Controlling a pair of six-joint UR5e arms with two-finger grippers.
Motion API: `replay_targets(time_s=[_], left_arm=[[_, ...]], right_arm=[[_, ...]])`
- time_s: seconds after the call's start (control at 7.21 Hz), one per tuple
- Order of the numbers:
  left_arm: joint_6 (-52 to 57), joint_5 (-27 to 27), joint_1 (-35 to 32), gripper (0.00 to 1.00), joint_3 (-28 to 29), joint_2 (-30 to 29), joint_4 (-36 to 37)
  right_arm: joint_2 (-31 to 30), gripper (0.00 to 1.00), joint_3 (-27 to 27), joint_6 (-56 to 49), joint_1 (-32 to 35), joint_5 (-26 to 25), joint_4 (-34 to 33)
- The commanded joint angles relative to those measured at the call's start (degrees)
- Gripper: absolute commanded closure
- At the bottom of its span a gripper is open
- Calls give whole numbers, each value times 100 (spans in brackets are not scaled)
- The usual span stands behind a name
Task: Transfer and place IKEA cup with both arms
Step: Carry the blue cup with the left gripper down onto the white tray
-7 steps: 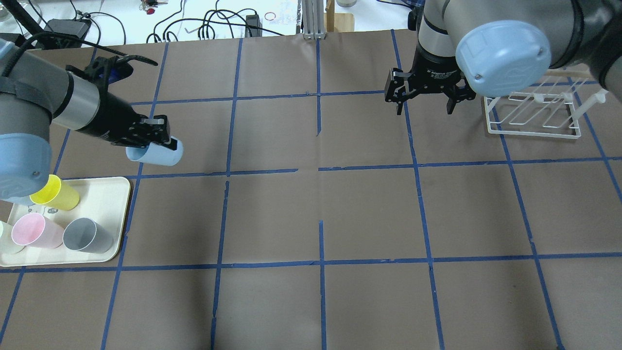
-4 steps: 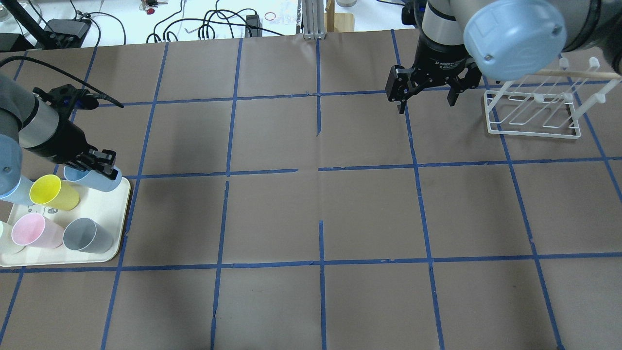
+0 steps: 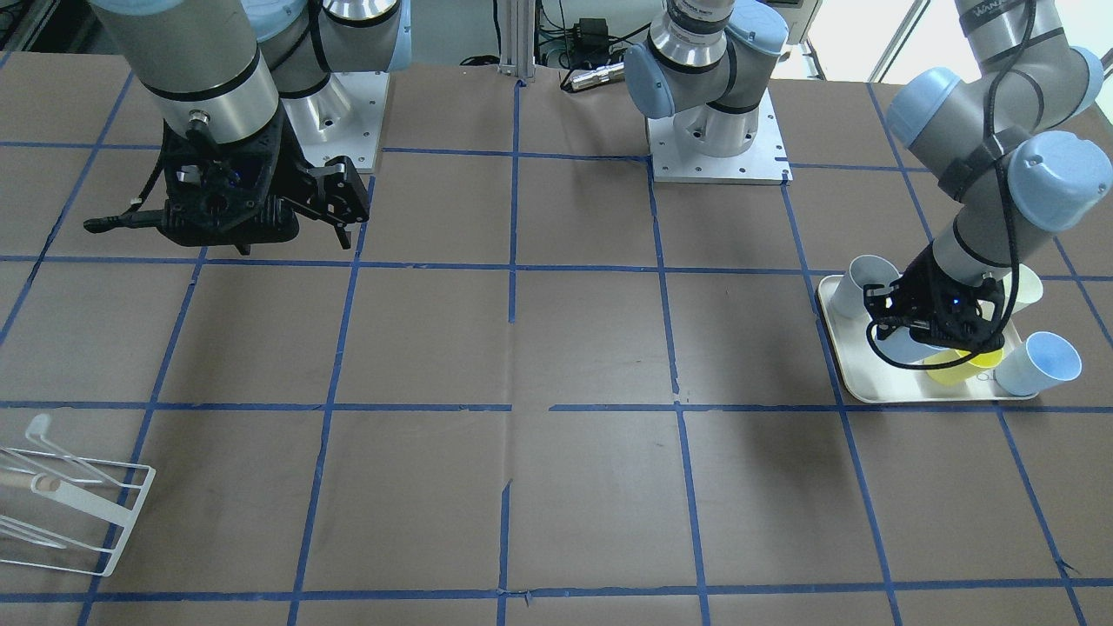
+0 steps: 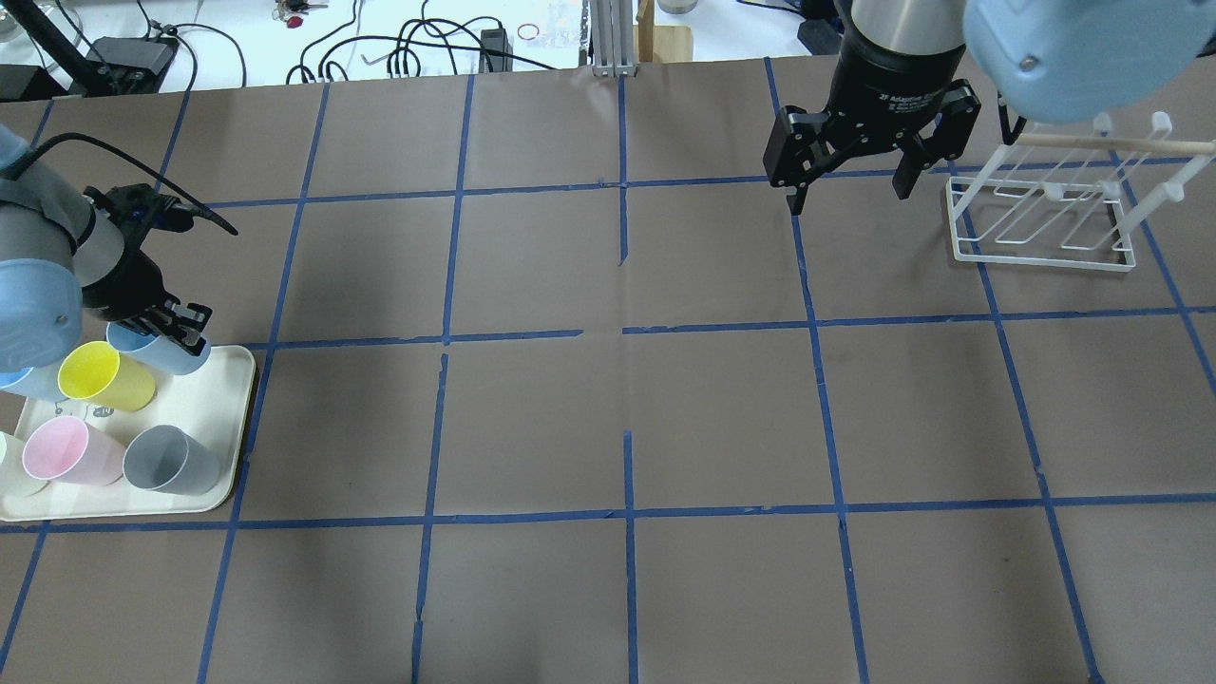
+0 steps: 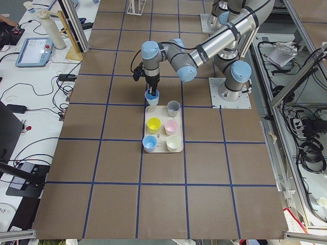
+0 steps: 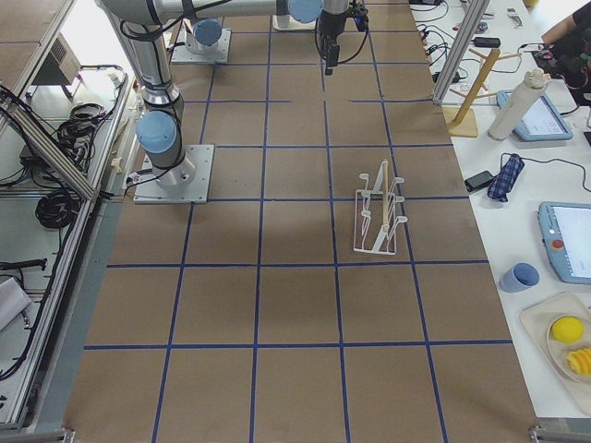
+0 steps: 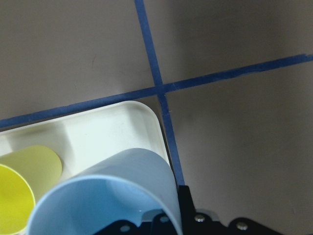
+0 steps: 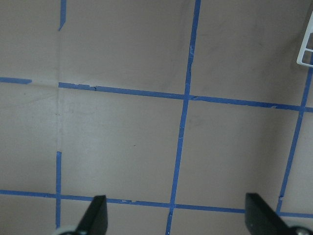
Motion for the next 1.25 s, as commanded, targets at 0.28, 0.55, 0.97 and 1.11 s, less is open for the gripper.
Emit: replay_targets(time_s=[0.28, 0.55, 0.97, 1.11], left_arm=[[-1, 177, 142, 100, -22, -712, 793], [-19, 186, 213, 100, -66, -766, 706], [-19, 169, 231, 100, -189, -775, 714], [-19, 160, 231, 100, -242, -766, 705]], right_arm=[[-185, 0, 195, 49, -19, -74, 7], [-159, 0, 169, -30, -45, -30, -54], [-176, 0, 178, -12, -89, -12, -11], [-176, 0, 160, -39, -89, -47, 7]])
